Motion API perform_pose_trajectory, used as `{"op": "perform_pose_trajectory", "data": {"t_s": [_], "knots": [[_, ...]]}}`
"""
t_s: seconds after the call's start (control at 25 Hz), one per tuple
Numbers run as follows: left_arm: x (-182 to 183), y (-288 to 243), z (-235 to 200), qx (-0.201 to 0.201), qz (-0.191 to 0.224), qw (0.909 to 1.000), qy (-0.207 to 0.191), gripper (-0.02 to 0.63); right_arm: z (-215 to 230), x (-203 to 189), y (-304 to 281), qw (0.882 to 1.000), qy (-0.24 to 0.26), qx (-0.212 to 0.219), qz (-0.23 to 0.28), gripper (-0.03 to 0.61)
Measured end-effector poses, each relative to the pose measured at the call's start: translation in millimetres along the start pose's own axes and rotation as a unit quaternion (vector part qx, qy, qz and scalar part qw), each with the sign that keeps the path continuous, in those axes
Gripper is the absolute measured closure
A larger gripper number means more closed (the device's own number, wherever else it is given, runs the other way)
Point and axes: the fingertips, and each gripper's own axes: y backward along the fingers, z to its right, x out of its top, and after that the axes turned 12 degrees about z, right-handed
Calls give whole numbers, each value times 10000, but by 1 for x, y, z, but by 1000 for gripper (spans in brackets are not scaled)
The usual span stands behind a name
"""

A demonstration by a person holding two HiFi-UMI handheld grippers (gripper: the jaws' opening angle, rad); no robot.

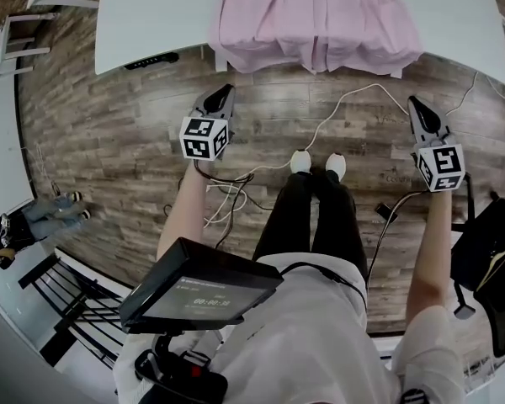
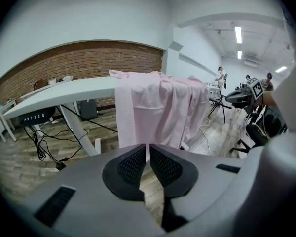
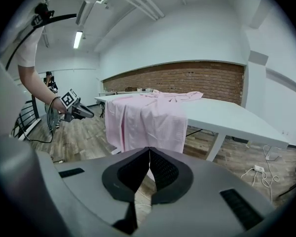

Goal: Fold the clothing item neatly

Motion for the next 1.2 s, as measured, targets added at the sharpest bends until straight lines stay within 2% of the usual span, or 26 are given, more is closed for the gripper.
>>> {"op": "perform_pose_trajectory", "data": {"t_s": [0.04, 0.12, 0.24, 0.32, 0.52, 0.6, 0.72, 0.96, 1.04, 1.12, 1.2], "knots": [[-9, -7, -6, -2, -48, 10000, -39, 596, 2, -8, -5, 10000, 21, -11, -6, 573], [-27, -24, -18, 7, -134, 9998, -123, 486, 5, -25, -14, 10000, 45, -35, -6, 572], [-53, -50, -37, 60, -182, 9992, -339, 421, 8, -56, -27, 10000, 71, -49, -36, 572], [-68, -65, -47, 49, -202, 9988, -440, 402, 10, -77, -35, 9999, 101, -64, -88, 571], [-91, -93, -76, 73, -216, 9980, -598, 401, 11, -120, -56, 9995, 184, 61, -268, 486], [-97, -100, -77, -79, -188, 9980, -605, 356, 12, -134, -61, 9994, 124, 112, -316, 426], [-101, -109, -75, -403, -185, 9963, -740, 305, 20, -149, -67, 9992, 78, 94, -375, 396], [-79, -117, -83, -781, 41, 9931, -875, 308, 43, -167, -69, 9992, 66, -46, -383, 396], [-73, -113, -87, -731, 75, 9930, -925, 431, 49, -171, -71, 9993, 62, -42, -379, 396], [-73, -111, -88, -670, 74, 9935, -923, 579, 58, -178, -74, 9990, 70, -3, -442, 346], [-73, -109, -85, -695, 75, 9939, -856, 597, 65, -183, -81, 9987, 109, 81, -500, 308]]}}
